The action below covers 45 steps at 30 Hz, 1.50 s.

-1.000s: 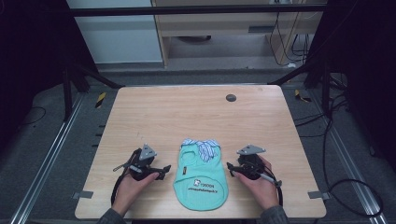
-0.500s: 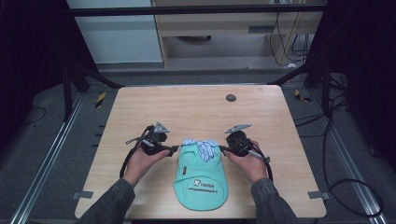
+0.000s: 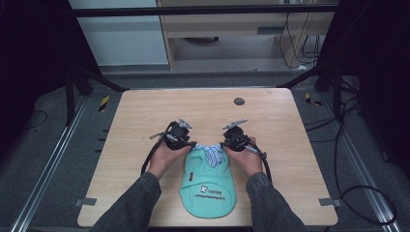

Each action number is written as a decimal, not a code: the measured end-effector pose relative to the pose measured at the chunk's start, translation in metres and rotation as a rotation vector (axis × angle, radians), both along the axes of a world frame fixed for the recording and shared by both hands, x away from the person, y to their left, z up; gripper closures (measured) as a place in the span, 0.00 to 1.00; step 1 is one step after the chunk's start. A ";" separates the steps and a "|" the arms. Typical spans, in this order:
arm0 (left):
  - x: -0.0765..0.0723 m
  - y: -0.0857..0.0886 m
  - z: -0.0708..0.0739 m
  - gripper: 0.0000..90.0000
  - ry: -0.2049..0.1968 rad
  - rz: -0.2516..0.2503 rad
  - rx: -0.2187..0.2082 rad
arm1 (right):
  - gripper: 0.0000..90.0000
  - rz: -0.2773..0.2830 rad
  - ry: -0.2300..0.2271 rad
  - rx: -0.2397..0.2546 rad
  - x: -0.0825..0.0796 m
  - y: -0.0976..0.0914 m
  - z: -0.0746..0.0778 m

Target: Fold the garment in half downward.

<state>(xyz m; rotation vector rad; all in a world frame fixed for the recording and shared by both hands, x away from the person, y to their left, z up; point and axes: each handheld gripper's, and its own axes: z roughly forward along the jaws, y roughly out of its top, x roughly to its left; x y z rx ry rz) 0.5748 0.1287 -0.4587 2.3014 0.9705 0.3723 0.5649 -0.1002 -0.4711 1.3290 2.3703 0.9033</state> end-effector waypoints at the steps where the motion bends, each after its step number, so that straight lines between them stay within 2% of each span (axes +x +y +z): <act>1: 0.001 0.000 -0.002 0.64 0.005 0.003 0.004 | 0.80 0.000 0.000 0.000 0.000 0.000 0.000; 8: 0.005 0.001 -0.011 0.61 0.033 0.012 0.009 | 0.73 0.005 0.039 0.000 0.005 0.005 -0.012; 16: 0.005 0.002 -0.021 0.55 0.063 0.009 0.028 | 0.67 0.012 0.047 -0.014 0.004 0.008 -0.014; 19: 0.004 0.003 -0.025 0.55 0.071 0.015 0.009 | 0.67 0.014 0.046 -0.018 0.004 0.008 -0.015; 21: 0.003 0.004 -0.025 0.55 0.067 0.007 0.008 | 0.72 0.030 0.044 -0.018 0.004 0.009 -0.015; 24: 0.002 0.004 -0.025 0.62 0.065 -0.005 0.007 | 0.77 0.038 0.040 -0.018 0.003 0.010 -0.015; 25: 0.001 0.003 -0.025 0.66 0.070 -0.026 -0.006 | 0.82 0.056 0.039 -0.024 0.002 0.010 -0.015; 26: 0.001 0.003 -0.025 0.71 0.070 -0.026 -0.006 | 0.82 0.056 0.039 -0.024 0.002 0.010 -0.015; 28: -0.002 0.003 -0.026 0.78 0.072 -0.042 -0.026 | 0.90 0.079 0.033 -0.028 0.000 0.013 -0.015; 33: -0.004 0.002 -0.026 0.92 0.070 -0.057 -0.029 | 0.93 0.096 0.029 -0.044 -0.002 0.014 -0.013; 38: -0.005 0.001 -0.024 0.95 0.069 -0.068 -0.015 | 0.93 0.119 0.015 -0.054 -0.005 0.014 -0.011; 42: -0.006 0.001 -0.018 0.96 0.053 -0.076 -0.004 | 0.93 0.131 -0.001 -0.050 -0.008 0.012 -0.006; 45: -0.010 0.002 -0.007 0.96 0.025 -0.085 -0.015 | 0.93 0.150 -0.037 -0.047 -0.015 0.010 0.004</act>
